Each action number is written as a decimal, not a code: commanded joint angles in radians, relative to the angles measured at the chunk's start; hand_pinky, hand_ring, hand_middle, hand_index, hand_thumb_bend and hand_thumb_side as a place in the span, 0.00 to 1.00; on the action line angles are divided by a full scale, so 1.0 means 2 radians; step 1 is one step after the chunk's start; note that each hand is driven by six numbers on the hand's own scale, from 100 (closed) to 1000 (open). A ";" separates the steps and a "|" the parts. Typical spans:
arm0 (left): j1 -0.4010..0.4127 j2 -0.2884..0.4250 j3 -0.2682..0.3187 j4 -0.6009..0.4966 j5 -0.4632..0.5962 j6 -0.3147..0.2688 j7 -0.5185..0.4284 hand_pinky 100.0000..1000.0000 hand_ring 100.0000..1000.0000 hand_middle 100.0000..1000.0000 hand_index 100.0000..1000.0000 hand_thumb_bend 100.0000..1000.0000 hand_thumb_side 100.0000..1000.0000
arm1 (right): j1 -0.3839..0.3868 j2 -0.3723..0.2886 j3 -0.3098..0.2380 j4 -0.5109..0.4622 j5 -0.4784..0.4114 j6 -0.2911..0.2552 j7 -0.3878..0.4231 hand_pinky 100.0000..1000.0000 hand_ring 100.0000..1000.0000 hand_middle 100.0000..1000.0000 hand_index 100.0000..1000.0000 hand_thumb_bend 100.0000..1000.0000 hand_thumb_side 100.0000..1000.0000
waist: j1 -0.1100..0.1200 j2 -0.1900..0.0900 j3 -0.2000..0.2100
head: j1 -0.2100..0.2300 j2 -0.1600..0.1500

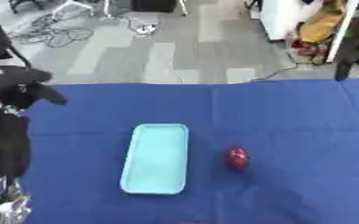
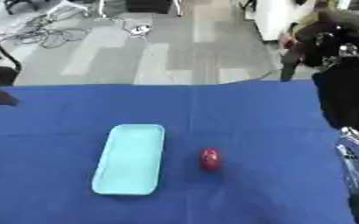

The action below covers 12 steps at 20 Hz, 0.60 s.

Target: Pick up objects on the table and place them in the box.

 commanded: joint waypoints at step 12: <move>0.001 0.013 0.005 -0.007 0.004 -0.001 -0.004 0.40 0.44 0.56 0.69 0.39 0.79 | 0.015 -0.052 0.008 -0.007 0.066 -0.035 0.017 0.35 0.51 0.62 0.79 0.16 0.93 | -0.005 -0.013 0.008 | 0.004 0.002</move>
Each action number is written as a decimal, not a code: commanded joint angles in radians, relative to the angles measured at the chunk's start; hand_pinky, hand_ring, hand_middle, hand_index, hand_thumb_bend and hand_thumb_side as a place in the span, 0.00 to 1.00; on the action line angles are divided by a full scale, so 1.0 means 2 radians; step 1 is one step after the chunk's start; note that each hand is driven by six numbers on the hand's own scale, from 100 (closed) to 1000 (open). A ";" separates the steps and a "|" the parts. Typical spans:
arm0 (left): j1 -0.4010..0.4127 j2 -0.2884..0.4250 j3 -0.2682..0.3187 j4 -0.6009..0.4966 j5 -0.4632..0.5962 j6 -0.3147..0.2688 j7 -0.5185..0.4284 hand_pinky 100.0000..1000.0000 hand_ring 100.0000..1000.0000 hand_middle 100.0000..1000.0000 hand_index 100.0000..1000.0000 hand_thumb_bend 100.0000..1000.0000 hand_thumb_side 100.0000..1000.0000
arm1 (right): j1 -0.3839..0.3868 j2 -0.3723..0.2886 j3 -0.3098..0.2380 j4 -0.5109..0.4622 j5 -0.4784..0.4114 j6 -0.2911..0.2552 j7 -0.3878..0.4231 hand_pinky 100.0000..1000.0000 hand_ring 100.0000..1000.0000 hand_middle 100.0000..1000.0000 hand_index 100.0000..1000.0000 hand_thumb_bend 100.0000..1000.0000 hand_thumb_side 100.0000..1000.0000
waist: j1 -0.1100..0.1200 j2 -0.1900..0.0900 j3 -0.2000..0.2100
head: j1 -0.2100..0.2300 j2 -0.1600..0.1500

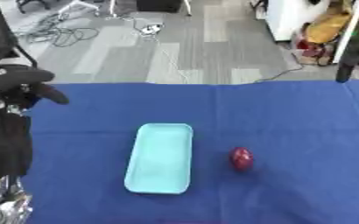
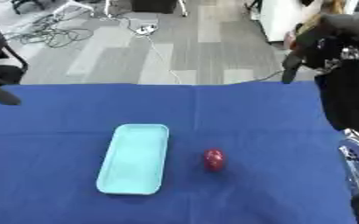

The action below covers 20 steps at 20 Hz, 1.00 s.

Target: Pick up objects on the table and place them in the box.

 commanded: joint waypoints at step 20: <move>0.001 0.020 -0.005 -0.007 0.012 0.001 -0.019 0.39 0.43 0.56 0.70 0.39 0.78 | -0.066 -0.155 0.089 0.181 0.276 -0.252 0.006 0.43 0.59 0.81 0.85 0.51 1.00 | -0.008 -0.013 0.007 | -0.007 0.016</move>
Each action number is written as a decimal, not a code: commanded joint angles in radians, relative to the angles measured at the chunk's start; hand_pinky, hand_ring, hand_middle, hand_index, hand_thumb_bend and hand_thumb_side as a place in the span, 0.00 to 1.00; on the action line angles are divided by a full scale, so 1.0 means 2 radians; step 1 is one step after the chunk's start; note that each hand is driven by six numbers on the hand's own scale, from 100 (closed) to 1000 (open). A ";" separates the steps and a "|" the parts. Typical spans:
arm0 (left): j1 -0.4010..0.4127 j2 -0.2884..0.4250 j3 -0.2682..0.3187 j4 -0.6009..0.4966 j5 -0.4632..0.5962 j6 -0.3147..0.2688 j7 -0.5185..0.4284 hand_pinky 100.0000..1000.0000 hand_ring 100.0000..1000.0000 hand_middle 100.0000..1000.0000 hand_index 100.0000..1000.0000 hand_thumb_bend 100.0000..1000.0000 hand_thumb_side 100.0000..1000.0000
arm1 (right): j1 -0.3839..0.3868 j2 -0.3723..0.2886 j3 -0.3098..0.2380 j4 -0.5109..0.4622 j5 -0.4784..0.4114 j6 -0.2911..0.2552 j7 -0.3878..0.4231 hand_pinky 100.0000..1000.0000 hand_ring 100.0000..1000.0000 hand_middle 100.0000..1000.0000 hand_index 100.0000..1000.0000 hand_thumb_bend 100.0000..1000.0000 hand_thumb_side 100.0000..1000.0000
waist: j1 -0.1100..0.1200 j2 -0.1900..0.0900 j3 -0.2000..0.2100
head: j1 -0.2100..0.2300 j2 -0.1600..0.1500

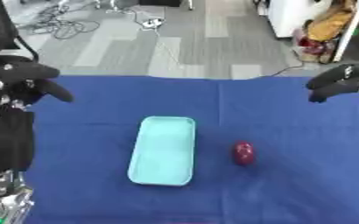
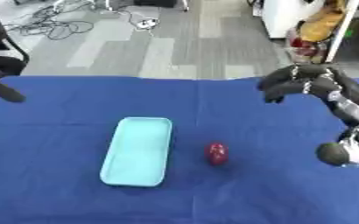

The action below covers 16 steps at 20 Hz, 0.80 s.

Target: Pick up objects on the table and place them in the box.

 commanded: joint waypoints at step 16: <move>-0.018 0.009 -0.002 -0.007 0.011 0.000 -0.012 0.39 0.43 0.56 0.70 0.39 0.78 | -0.046 -0.003 0.025 0.034 0.020 -0.033 0.089 0.43 0.55 0.72 0.87 0.58 1.00 | -0.002 -0.004 0.016 | 0.000 -0.009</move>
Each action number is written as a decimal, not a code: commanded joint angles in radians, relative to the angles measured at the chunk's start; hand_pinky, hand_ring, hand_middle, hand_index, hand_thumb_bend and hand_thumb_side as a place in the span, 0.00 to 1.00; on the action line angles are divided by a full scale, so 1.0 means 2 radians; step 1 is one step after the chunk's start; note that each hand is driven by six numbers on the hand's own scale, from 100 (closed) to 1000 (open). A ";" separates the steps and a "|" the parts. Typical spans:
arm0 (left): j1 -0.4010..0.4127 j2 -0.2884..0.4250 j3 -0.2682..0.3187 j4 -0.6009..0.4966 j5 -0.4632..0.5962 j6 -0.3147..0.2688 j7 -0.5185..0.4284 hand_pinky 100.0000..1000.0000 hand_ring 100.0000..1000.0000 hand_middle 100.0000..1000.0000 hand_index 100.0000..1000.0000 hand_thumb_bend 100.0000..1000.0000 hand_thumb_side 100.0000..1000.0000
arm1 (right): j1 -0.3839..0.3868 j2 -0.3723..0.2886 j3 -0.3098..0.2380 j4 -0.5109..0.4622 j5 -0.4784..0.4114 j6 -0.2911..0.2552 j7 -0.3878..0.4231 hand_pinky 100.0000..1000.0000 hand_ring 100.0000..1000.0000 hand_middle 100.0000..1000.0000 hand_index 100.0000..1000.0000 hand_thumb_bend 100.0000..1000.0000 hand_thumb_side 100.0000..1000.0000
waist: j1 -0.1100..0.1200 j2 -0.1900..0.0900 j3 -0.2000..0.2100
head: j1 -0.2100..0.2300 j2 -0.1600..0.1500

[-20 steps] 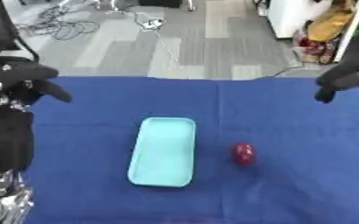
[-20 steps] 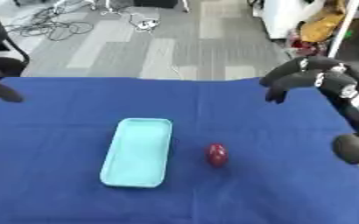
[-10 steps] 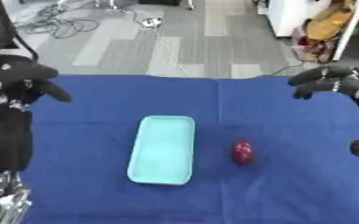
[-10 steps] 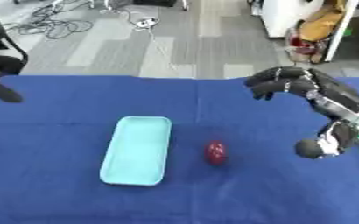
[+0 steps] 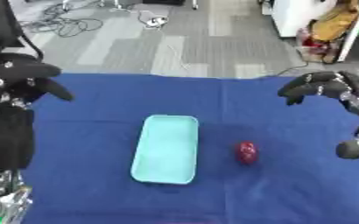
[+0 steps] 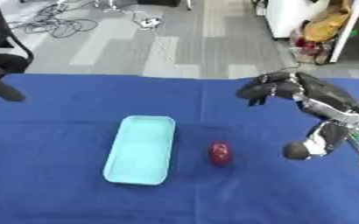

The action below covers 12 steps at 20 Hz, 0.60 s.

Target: Pick up objects on the table and place them in the box.

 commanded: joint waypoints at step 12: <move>-0.020 -0.001 0.000 -0.007 0.008 -0.001 -0.006 0.39 0.43 0.56 0.70 0.38 0.77 | -0.020 0.008 -0.010 0.041 0.053 -0.061 0.011 0.43 0.53 0.68 0.84 0.59 0.96 | -0.003 -0.002 0.015 | 0.008 -0.015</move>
